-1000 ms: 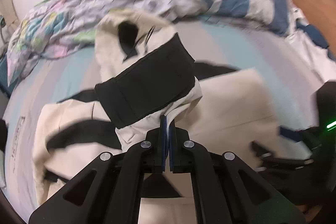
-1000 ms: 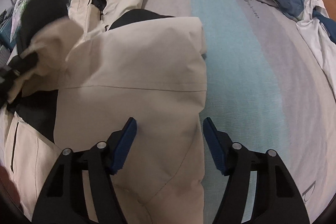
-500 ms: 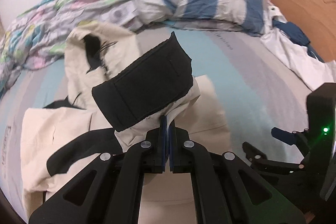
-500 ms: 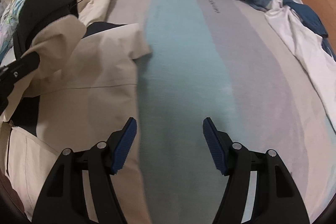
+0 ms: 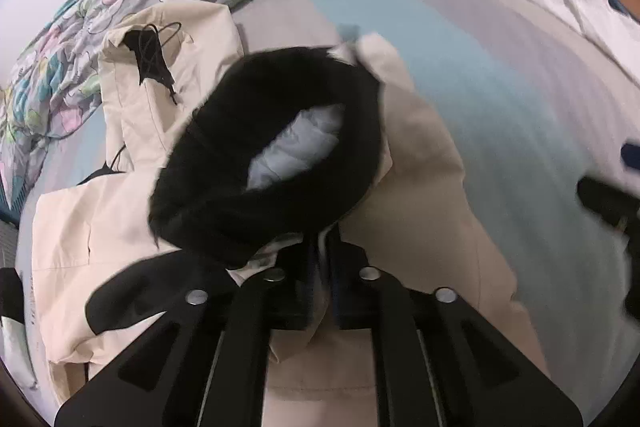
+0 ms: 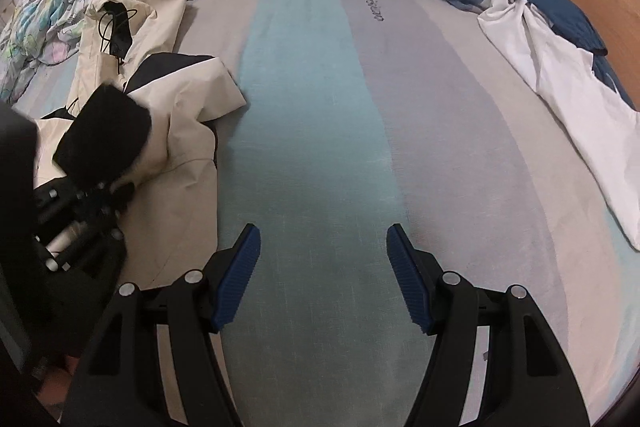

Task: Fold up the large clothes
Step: 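Fold the held sleeve across the jacket body with the left tool, then release the sleeve with the left tool while the right tool smooths the black hem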

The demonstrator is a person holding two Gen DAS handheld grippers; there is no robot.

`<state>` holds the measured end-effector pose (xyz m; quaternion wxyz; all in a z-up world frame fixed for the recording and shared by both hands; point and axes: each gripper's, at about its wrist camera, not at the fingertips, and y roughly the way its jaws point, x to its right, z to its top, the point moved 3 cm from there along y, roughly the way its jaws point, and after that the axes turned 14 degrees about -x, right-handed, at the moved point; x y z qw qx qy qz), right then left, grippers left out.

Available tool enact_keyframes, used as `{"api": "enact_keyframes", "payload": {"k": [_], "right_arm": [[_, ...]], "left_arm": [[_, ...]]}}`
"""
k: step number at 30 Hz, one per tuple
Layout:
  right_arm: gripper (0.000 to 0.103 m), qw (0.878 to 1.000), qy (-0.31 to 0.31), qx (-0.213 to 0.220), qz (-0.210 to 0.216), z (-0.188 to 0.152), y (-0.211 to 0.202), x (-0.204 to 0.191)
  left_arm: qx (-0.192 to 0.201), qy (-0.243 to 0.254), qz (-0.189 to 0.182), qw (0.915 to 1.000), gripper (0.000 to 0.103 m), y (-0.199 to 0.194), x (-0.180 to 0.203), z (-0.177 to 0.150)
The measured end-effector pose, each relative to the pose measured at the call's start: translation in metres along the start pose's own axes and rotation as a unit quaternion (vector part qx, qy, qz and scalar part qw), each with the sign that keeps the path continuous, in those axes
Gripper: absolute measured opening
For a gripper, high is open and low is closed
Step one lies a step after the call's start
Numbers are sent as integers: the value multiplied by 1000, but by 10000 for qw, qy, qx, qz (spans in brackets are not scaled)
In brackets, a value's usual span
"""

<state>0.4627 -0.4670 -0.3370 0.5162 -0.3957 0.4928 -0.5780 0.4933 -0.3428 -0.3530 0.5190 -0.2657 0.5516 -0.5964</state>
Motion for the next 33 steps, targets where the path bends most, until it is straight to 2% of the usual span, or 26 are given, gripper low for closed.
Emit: {"api": "enact_keyframes", "payload": {"k": [1, 2, 3, 6, 8, 10, 13, 15, 17, 21, 25, 29, 33], "right_arm": [[62, 10000, 7, 15, 4, 1, -2, 0], [63, 10000, 25, 33, 26, 2, -5, 1], [63, 10000, 32, 62, 21, 4, -9, 1], [63, 9998, 10, 180, 26, 10, -25, -2], [64, 9995, -69, 288, 53, 16, -37, -11], [64, 9990, -198, 391, 74, 21, -47, -24], [64, 9973, -423, 568, 198, 31, -64, -58], [64, 9958, -578, 644, 285, 36, -71, -81], [64, 9931, -771, 748, 463, 45, -81, -112], [64, 9855, -1277, 873, 694, 55, -82, -190], [64, 9828, -1635, 639, 578, 62, -54, -248], [64, 9871, -1565, 295, 154, 68, -16, -254], [63, 9918, -1264, -164, 10, 57, 15, -226]], "left_arm": [[26, 31, -55, 10000, 46, -3, 0, -3], [105, 19, -34, 9999, 62, -10, -3, -6], [248, -13, 28, 9997, 83, -17, -6, -10], [701, -17, 49, 9975, 92, -46, -20, -24], [742, -1, 8, 9972, 92, -57, -31, -32], [668, -150, -271, 9973, 92, -66, -51, -42], [617, -430, -390, 9964, 92, -76, -93, -57], [648, -597, -222, 9959, 92, -77, -125, -65], [672, -816, 108, 9943, 94, -71, -161, -68], [335, -1365, 564, 9885, 94, -27, -248, -67], [109, -1640, 570, 9848, 94, 16, -307, -68], [-59, -1676, 596, 9840, 94, 44, -332, -67], [-224, -1772, 597, 9821, 95, 65, -344, -73]]}}
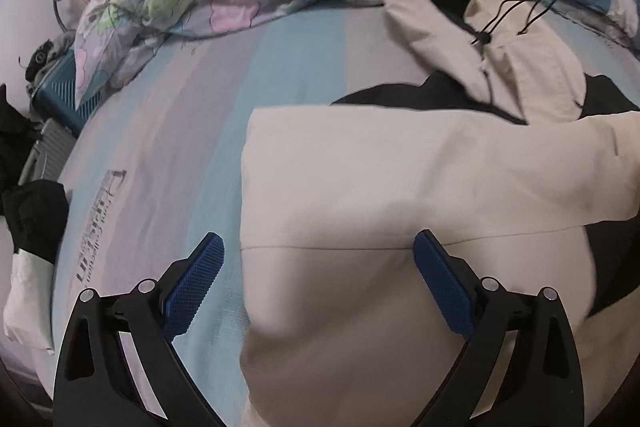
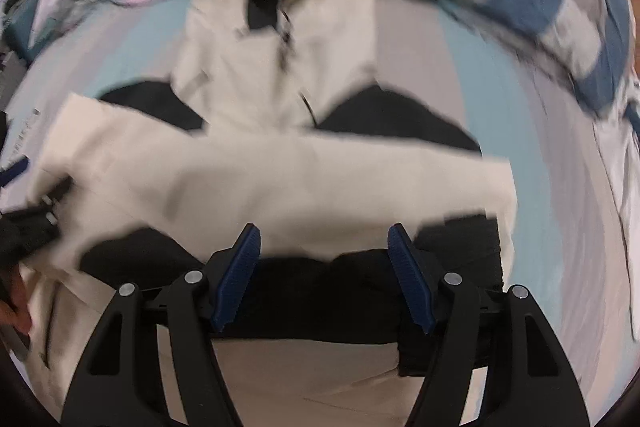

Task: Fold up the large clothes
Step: 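Release the sleeve with the left tool while the right tool smooths the black hem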

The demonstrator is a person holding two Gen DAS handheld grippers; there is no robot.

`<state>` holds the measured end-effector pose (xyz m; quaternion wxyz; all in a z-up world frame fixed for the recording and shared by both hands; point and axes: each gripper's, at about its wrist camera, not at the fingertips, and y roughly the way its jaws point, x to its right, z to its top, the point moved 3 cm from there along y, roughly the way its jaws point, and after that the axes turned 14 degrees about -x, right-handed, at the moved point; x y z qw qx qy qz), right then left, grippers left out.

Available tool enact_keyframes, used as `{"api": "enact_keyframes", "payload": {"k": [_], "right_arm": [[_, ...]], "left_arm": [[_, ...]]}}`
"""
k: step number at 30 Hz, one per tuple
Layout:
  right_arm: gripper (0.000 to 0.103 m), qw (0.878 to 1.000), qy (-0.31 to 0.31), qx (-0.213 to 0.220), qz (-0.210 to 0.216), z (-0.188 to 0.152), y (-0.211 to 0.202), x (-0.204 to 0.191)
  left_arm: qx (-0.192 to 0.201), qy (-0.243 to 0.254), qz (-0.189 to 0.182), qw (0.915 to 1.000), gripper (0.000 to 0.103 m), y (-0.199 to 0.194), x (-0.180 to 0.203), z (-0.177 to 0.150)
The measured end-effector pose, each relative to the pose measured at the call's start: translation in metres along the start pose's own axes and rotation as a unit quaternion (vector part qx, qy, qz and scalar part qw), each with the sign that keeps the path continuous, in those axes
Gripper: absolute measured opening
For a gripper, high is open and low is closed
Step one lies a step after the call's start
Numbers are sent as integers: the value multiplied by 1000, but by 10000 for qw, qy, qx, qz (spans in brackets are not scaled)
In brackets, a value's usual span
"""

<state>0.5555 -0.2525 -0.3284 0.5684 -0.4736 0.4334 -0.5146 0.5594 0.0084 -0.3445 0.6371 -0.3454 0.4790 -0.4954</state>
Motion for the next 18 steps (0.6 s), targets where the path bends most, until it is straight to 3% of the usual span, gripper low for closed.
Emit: {"api": "enact_keyframes", "payload": {"k": [6, 13, 18], "right_arm": [[59, 9996, -24, -276, 76, -39, 21, 11], [59, 9997, -41, -245, -62, -64, 32, 7], [60, 9999, 40, 89, -73, -60, 0, 5]], "left_arm": [[-281, -253, -330, 9987, 98, 29, -13, -5], [-254, 14, -169, 9995, 98, 41, -6, -6], [-306, -47, -119, 9995, 98, 38, -8, -4]]}}
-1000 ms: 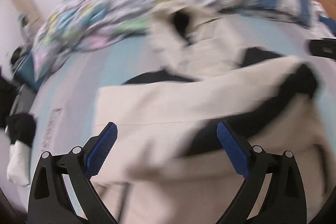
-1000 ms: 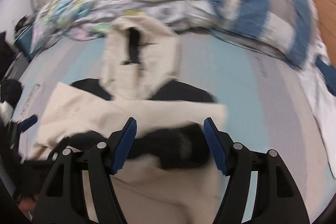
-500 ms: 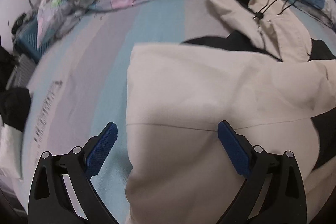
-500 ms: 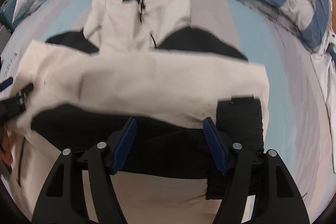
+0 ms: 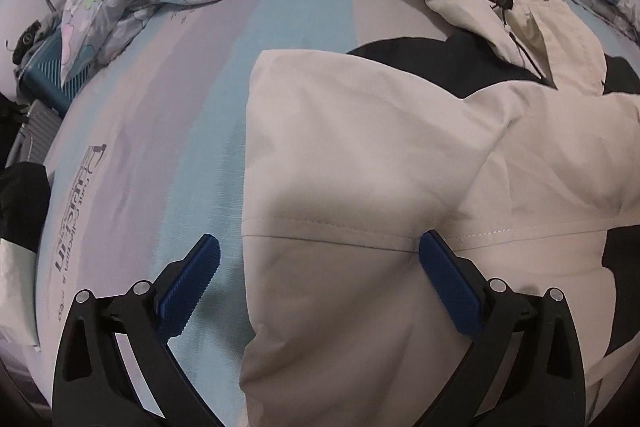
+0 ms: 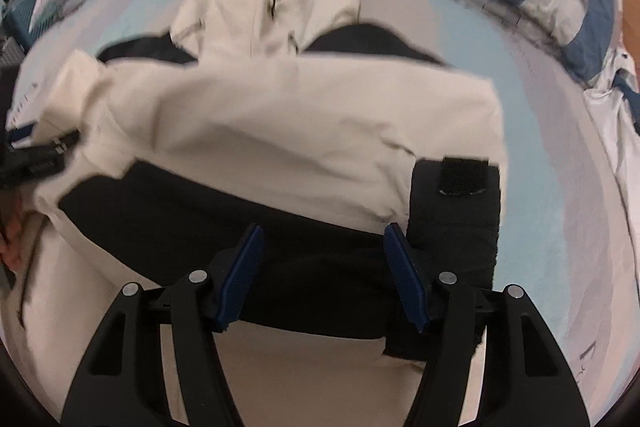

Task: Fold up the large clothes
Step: 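Release the sleeve with the left tool while the right tool smooths the black hem, then move both tools to the jacket hem and grasp it with both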

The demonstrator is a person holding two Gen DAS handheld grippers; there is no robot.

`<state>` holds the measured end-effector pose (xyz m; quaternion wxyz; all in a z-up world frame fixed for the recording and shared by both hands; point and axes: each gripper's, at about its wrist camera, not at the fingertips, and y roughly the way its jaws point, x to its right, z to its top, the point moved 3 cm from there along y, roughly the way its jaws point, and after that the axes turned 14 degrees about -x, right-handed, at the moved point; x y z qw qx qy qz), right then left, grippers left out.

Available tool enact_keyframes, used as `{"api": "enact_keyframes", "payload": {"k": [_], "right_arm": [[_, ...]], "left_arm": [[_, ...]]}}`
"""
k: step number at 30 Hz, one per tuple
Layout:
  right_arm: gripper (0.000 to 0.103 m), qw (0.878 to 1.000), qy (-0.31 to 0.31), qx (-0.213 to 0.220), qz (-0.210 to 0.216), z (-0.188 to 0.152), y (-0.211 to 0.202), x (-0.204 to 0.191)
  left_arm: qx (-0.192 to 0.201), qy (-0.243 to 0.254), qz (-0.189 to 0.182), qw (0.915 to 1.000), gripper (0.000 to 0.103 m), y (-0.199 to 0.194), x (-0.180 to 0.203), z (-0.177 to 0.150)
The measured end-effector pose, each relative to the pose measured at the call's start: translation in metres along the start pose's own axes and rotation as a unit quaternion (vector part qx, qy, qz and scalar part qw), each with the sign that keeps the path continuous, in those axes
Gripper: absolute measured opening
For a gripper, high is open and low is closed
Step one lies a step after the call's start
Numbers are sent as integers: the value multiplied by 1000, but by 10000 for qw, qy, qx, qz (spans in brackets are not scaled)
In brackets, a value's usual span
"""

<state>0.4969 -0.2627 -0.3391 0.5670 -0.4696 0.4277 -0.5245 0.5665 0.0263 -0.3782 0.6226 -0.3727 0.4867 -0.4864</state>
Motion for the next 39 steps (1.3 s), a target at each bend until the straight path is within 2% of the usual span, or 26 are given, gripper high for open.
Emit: {"api": "enact_keyframes", "payload": {"k": [2, 5, 9, 16, 20, 23, 27, 30, 33, 35, 39], "right_arm": [[60, 9999, -41, 25, -97, -4, -7, -2], [61, 9998, -34, 14, -201, -8, -5, 1], [60, 9997, 92, -209, -113, -11, 19, 9], [61, 9995, 1, -252, -176, -1, 35, 6], [73, 10000, 5, -65, 10, -2, 13, 4], [77, 9997, -210, 154, 49, -12, -10, -4], [78, 9990, -214, 377, 85, -44, -38, 3], [78, 9991, -219, 364, -34, -78, -47, 14], [79, 9998, -96, 117, -116, -117, -46, 28], [79, 9997, 64, -172, -189, -148, -42, 40], [79, 9971, 429, -550, -319, -202, -41, 55]], "left_arm": [[49, -86, 70, 9999, 98, -5, -5, 0], [247, -195, -117, 9994, 96, -14, -10, -7], [190, -131, -94, 9997, 98, -3, -8, -12], [251, -61, 33, 9997, 98, 0, -5, -10], [309, -118, 159, 9993, 97, -16, -11, -14], [463, -181, 143, 9987, 97, -37, -19, -28], [617, -280, 161, 9976, 97, -67, -35, -71], [509, -371, 122, 9979, 97, -82, -47, -124], [202, -415, 162, 9988, 97, -86, -58, -183], [-42, -469, 61, 9989, 97, -84, -66, -219], [-619, -313, 44, 9976, 97, -73, -73, -295]]}}
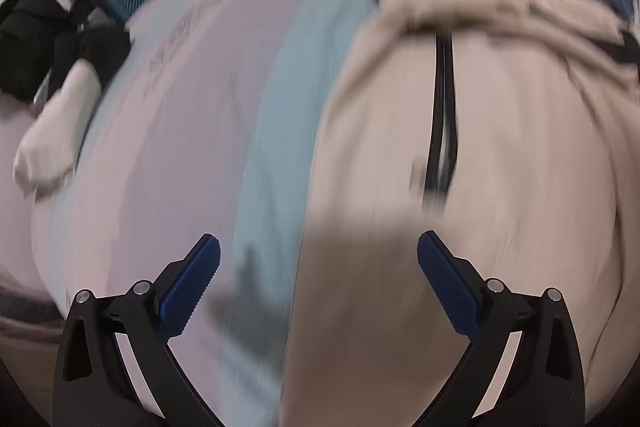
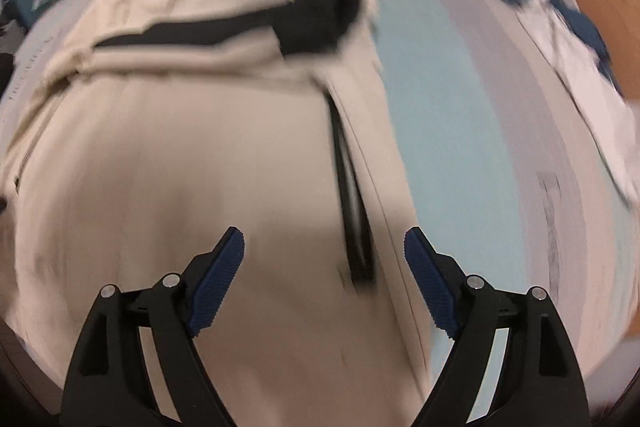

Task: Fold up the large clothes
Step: 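Move both tools to the jacket hem and grasp it with both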

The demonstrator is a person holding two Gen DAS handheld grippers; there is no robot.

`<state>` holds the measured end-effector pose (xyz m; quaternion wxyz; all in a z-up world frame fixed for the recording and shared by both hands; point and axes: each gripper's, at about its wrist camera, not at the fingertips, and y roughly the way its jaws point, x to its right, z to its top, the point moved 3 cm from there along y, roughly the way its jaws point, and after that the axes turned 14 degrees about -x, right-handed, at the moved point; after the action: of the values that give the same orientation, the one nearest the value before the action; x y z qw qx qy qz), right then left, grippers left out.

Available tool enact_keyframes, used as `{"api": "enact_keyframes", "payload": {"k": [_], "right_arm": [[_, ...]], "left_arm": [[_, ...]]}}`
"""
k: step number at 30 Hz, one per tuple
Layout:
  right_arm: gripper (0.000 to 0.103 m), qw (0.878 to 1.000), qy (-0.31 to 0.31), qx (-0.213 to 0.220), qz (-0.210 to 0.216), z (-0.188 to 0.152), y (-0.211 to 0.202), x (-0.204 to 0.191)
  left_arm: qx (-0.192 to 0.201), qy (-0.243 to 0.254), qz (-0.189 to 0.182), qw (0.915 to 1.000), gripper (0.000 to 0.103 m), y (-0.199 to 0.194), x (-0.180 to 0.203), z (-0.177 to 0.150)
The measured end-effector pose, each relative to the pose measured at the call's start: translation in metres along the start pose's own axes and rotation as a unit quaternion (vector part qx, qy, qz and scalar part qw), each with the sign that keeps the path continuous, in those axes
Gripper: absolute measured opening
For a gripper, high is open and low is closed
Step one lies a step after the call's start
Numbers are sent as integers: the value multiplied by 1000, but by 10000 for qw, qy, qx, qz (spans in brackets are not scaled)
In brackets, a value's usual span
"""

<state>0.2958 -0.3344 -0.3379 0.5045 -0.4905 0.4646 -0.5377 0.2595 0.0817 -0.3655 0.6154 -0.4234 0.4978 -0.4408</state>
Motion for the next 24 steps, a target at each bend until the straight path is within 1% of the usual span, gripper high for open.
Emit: {"api": "enact_keyframes", "payload": {"k": [2, 5, 8, 11, 16, 20, 22, 24], "right_arm": [[79, 9996, 253, -111, -33, -28, 0, 7], [79, 9988, 453, -156, -128, -59, -3, 11], [79, 9975, 634, -203, -226, -87, 2, 14], [79, 9964, 778, -200, -266, -109, 7, 19], [79, 9962, 780, -261, -301, -134, 25, 28], [79, 9966, 750, -264, -191, -146, 32, 35], [82, 9970, 685, -256, -249, -150, 30, 36], [82, 9967, 744, -317, -113, -158, 32, 41]], "left_arm": [[-11, 34, -61, 10000, 97, 0, -7, -20], [14, 130, -214, 9997, 97, 0, -18, -47], [29, 254, -246, 9994, 97, 3, -27, -63], [15, 292, -433, 9986, 97, 6, -36, -78], [24, 314, -504, 9982, 97, 11, -32, -94], [-26, 222, -563, 9982, 97, 16, -27, -99], [-81, 158, -602, 9980, 97, 17, -24, -102], [-75, 192, -594, 9980, 97, 17, -19, -103]]}}
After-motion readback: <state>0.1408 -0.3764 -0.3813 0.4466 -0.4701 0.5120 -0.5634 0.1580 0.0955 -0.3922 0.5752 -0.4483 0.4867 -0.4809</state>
